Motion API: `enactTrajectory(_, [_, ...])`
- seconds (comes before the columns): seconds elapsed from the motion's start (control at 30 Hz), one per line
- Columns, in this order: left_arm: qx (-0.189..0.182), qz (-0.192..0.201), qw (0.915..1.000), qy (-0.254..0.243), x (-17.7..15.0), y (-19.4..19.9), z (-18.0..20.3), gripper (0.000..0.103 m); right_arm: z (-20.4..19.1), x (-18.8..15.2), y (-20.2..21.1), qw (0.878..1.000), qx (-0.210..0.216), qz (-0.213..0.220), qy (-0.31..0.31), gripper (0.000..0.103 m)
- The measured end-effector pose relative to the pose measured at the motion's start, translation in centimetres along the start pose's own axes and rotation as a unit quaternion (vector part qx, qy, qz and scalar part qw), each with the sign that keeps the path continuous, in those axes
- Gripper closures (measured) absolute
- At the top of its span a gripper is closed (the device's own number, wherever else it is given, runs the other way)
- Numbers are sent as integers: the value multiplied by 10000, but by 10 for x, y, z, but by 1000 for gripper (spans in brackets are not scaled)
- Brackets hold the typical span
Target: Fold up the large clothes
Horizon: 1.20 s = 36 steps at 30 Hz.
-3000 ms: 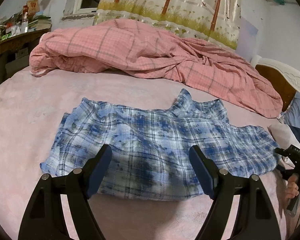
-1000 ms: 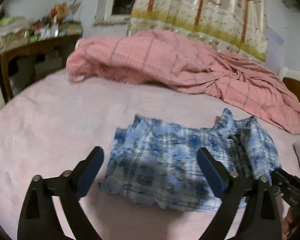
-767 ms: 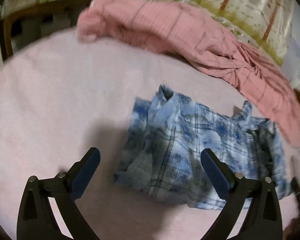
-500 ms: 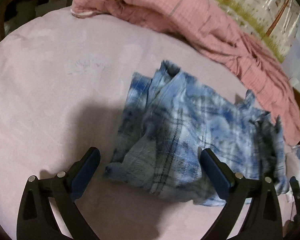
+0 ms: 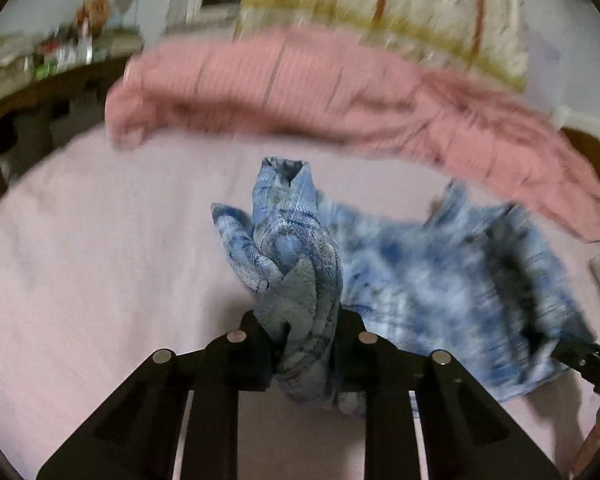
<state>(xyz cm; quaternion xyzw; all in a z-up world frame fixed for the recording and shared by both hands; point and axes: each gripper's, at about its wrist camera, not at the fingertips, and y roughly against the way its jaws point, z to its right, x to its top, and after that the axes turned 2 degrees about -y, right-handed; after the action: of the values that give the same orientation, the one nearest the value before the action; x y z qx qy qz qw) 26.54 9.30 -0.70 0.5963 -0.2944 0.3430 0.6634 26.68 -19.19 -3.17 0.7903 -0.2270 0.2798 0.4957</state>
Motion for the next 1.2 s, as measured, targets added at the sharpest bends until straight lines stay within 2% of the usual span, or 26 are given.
enactTrajectory(0.03, [-193,261,9995,-67,6,15,7,84,4,2,10,9999,-38,130,-87,68])
enactTrajectory(0.13, [-569,777,9945,-401,20,49,39,84,23,12,54,9947,-632,767,-276,68])
enactTrajectory(0.2, [-691,950,9906,-697,30,60,68,85,43,17,79,9874,-1037,1098,-462,68])
enactTrajectory(0.33, [-1012,1133,9800,-1287,41,69,136,85,96,28,110,9672,-1781,1411,-1137,68])
enactTrajectory(0.4, [-1130,1106,9768,-1447,42,65,167,85,119,30,118,9568,-2073,1453,-1429,68])
enactTrajectory(0.5, [-1256,967,9738,-1629,35,52,208,85,139,32,121,9569,-1935,1352,-1693,68])
enactTrajectory(0.63, [-1424,599,9674,-2006,4,21,253,84,139,34,116,9567,-2025,1323,-1620,68])
enactTrajectory(0.73, [-1326,85,9636,-2318,-25,-17,273,82,130,34,115,9579,-2048,1411,-1437,68])
enactTrajectory(0.77, [-1287,-49,9599,-2489,-34,-27,279,77,129,33,116,9592,-1982,1427,-1424,68])
enactTrajectory(0.83, [-1161,77,9537,-2774,-44,-28,284,74,125,33,114,9632,-1813,1430,-1374,68])
enactTrajectory(0.9, [-1195,323,9518,-2805,-42,-10,284,47,121,33,115,9647,-1746,1479,-1301,68])
enactTrajectory(0.93, [-1311,461,9511,-2759,-39,2,280,13,119,33,116,9647,-1755,1509,-1255,68])
enactTrajectory(0.97, [-1362,736,9510,-2678,-38,19,272,2,117,33,117,9644,-1770,1554,-1205,68])
enactTrajectory(1.0, [-1408,970,9492,-2642,-38,33,267,1,114,33,119,9641,-1751,1626,-1160,68])
enactTrajectory(1.07, [-1584,1148,9448,-2627,-37,60,250,1,111,33,124,9646,-1623,1729,-1151,68])
enactTrajectory(1.13, [-1531,1265,9526,-2307,-30,77,230,1,108,32,128,9669,-1394,1816,-1128,68])
enactTrajectory(1.2, [-1298,1260,9636,-1967,-20,80,212,1,99,32,127,9713,-1132,1836,-1007,68])
